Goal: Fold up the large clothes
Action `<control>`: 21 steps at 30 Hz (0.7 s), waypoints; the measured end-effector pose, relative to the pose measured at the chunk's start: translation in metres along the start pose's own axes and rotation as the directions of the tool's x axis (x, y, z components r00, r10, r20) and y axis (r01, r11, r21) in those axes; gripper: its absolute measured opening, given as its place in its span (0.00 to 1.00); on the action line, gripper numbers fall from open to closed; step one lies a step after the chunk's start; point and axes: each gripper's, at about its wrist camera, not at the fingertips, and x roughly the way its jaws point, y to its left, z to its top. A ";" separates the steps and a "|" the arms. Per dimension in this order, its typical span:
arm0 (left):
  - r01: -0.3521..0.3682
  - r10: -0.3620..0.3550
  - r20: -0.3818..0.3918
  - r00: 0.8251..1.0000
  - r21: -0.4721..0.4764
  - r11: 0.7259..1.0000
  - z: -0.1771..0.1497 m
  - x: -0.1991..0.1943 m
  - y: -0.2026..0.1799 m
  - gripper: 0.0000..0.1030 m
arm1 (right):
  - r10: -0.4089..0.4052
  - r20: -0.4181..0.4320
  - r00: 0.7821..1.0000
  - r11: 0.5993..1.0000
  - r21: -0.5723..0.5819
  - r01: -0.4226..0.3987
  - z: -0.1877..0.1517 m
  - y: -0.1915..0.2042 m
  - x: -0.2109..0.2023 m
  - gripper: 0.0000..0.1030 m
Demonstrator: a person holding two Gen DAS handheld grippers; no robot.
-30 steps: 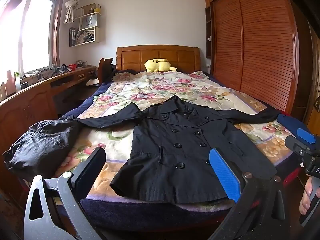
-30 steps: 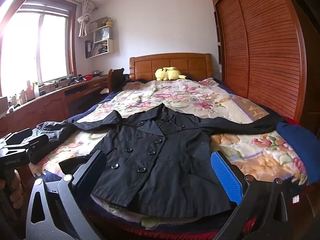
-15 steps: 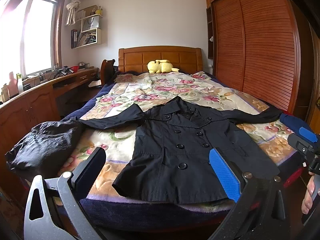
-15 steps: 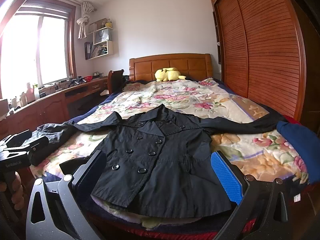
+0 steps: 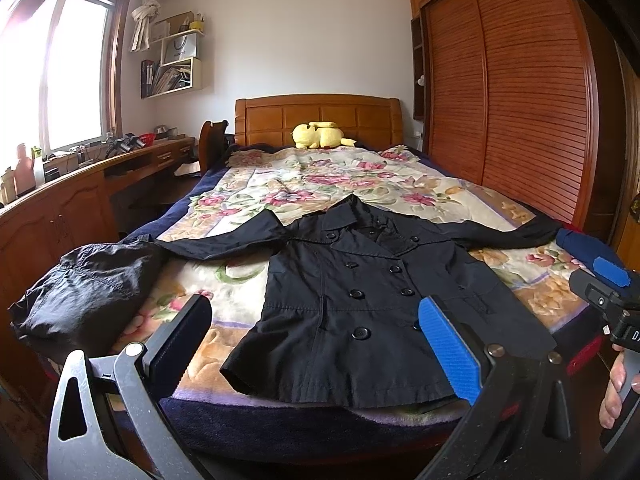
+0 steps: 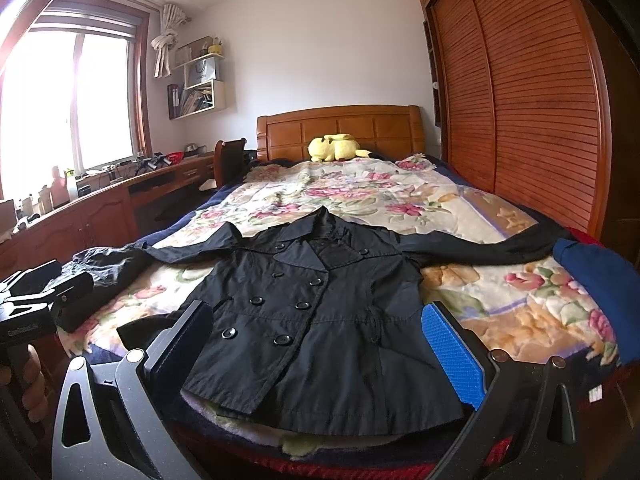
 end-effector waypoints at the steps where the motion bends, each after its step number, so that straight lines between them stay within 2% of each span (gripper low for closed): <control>1: 0.001 -0.001 0.000 1.000 -0.001 1.000 0.000 0.000 0.000 1.00 | 0.000 -0.001 1.000 1.000 -0.002 0.000 0.000 0.001 0.000 1.00; 21: 0.001 -0.001 0.002 1.000 0.001 1.000 0.005 -0.005 -0.001 1.00 | 0.000 0.001 1.000 1.000 0.000 0.000 -0.001 -0.002 0.001 1.00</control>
